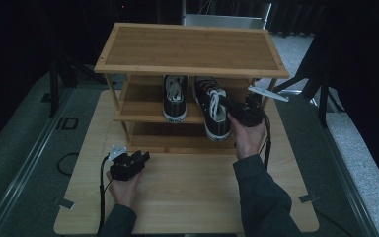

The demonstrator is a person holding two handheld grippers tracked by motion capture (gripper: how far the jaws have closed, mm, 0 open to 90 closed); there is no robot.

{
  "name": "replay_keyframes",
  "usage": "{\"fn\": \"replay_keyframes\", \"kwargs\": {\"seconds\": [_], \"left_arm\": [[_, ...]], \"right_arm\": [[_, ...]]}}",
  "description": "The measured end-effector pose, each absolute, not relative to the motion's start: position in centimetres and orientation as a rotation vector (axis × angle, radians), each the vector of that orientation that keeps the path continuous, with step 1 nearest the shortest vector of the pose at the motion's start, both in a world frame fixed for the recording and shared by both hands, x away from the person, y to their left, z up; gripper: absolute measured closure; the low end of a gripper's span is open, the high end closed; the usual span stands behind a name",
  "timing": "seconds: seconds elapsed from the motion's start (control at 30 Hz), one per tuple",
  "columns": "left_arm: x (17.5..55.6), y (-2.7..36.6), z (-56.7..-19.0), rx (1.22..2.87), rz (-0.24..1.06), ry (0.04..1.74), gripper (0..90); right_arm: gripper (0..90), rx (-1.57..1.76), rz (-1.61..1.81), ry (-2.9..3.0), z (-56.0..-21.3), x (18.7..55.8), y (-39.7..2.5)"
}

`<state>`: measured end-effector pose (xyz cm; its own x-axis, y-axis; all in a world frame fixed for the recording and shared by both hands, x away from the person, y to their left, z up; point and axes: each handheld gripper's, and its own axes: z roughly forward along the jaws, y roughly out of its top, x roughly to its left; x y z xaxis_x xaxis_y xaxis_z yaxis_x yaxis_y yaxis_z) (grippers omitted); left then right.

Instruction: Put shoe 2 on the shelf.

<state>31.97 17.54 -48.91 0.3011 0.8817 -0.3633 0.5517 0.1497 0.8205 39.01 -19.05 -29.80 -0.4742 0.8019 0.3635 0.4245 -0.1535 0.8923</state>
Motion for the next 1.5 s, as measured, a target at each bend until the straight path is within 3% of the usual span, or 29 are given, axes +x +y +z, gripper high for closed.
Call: {"fn": "replay_keyframes", "kwargs": {"seconds": [0.77, 1.5], "left_arm": [[31.8, 17.7, -48.8, 1.509, 0.389, 1.367, 59.2], [31.9, 17.7, -48.9, 1.504, 0.384, 1.372, 59.2]], "right_arm": [[88.1, 1.501, 1.633, 1.624, -31.1, 43.0, -15.7], [87.4, 1.573, 1.651, 1.591, -31.2, 44.3, -14.7]]}}
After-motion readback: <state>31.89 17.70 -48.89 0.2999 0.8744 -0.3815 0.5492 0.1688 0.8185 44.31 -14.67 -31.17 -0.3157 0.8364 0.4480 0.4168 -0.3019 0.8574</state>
